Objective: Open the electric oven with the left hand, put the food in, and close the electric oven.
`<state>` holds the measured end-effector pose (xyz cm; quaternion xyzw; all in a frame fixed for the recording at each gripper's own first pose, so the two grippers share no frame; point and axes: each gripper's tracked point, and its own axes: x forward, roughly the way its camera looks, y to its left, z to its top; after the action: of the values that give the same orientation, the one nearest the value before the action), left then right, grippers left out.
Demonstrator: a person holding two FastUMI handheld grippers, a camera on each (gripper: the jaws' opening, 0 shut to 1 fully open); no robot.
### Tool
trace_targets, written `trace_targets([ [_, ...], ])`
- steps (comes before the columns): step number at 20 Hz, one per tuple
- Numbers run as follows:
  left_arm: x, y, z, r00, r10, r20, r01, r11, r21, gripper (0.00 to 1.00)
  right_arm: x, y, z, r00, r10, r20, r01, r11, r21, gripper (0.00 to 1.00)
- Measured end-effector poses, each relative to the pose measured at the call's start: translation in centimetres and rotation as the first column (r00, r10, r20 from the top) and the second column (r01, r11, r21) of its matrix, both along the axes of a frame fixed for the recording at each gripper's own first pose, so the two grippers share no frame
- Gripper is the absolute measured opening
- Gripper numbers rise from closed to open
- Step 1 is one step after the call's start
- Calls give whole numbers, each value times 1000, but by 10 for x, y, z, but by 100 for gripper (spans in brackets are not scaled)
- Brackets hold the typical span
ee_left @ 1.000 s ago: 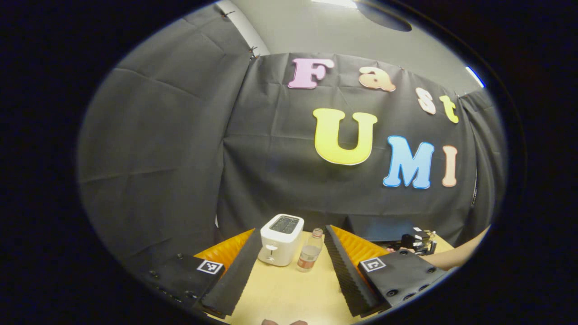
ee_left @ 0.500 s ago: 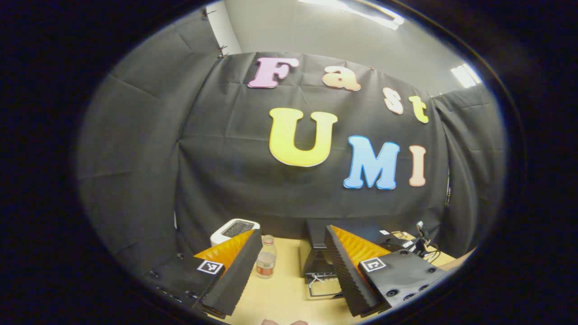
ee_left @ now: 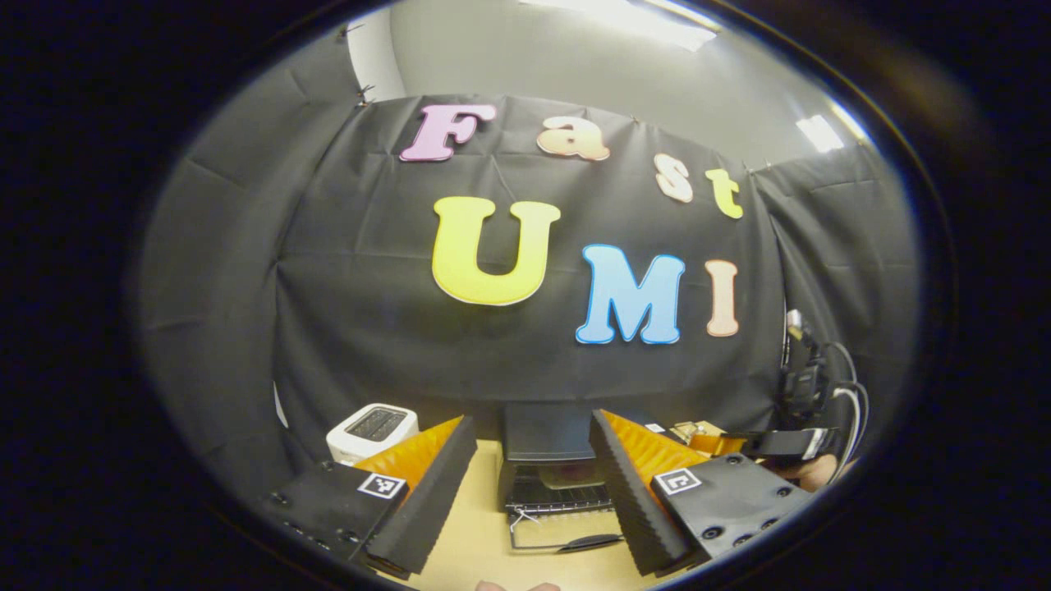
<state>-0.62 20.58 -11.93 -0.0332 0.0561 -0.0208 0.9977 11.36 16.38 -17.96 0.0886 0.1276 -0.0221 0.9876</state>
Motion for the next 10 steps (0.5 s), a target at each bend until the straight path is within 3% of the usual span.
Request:
trace_targets([
  [3, 3, -23, 8, 1000, 7, 10, -7, 1000, -4, 98, -26, -14, 57, 992, 45, 120, -30, 992, -121, 40],
  [6, 11, -50, 19, 1000, -7, 23, 7, 1000, -9, 98, -50, -26, 101, 981, 82, 177, -57, 988, -145, 40],
  [8, 16, -63, 23, 999, -12, 31, 12, 1000, 6, 98, -58, -42, 129, 970, 74, 232, -39, 987, -154, 40],
  [10, 22, -75, 16, 1000, -14, 17, 14, 1000, 13, 94, -63, -64, 149, 954, 67, 292, 0, 975, -223, 42],
])
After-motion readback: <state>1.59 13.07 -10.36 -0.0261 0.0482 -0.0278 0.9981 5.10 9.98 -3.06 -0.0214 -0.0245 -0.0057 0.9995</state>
